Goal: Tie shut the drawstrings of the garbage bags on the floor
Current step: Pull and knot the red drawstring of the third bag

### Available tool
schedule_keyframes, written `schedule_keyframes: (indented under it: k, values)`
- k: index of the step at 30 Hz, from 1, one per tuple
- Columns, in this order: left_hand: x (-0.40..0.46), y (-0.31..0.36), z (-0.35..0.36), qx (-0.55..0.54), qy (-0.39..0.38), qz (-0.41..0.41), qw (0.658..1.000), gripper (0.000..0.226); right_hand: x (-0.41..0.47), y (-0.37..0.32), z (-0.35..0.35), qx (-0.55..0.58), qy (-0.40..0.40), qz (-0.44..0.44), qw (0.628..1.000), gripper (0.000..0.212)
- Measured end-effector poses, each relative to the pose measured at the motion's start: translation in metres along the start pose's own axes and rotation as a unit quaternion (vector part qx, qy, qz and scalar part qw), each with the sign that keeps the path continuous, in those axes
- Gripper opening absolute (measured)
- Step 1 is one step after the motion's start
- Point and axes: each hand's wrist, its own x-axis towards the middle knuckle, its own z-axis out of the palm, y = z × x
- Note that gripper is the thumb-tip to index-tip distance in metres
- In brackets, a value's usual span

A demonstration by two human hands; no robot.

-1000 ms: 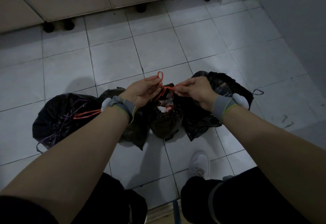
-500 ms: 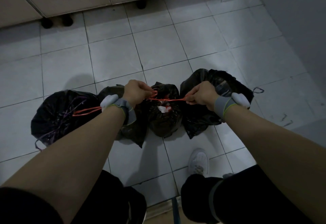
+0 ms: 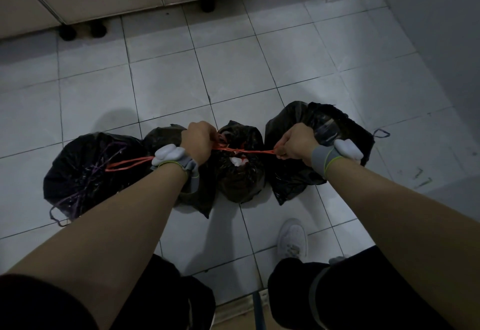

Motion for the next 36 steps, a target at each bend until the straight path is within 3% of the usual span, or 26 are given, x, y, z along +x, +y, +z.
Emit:
schedule_keyframes:
  k: [5,10,14,18,25,30,36]
  values:
    - [-0.001,0.001,-0.001,0.065,-0.006,0.042,0.997,0.025,0.005,0.003,0.001,-0.064,0.016,-0.026,0.997,0.016]
    - [-0.003,0.007,-0.006,0.005,-0.018,0.126,0.992,0.025,0.011,0.005,0.011,-0.108,0.060,-0.096,0.988,0.019]
    - [-0.004,0.012,-0.012,0.012,-0.065,0.177,0.982,0.030,0.010,0.002,0.018,-0.119,0.038,-0.160,0.979,0.035]
    - [-0.004,0.014,-0.017,0.000,-0.105,0.170,0.980,0.024,0.005,-0.004,0.024,-0.118,0.018,-0.182,0.976,0.033]
    - [-0.002,0.009,-0.019,0.038,-0.129,0.217,0.967,0.038,0.002,-0.001,0.029,-0.200,-0.050,-0.224,0.952,0.030]
    - [0.001,0.014,-0.024,0.046,-0.100,0.235,0.966,0.035,0.004,0.000,0.028,-0.193,-0.032,-0.238,0.951,0.018]
    - [0.001,0.021,-0.033,0.049,-0.094,0.234,0.966,0.014,0.006,-0.007,0.025,-0.170,0.018,-0.251,0.953,0.015]
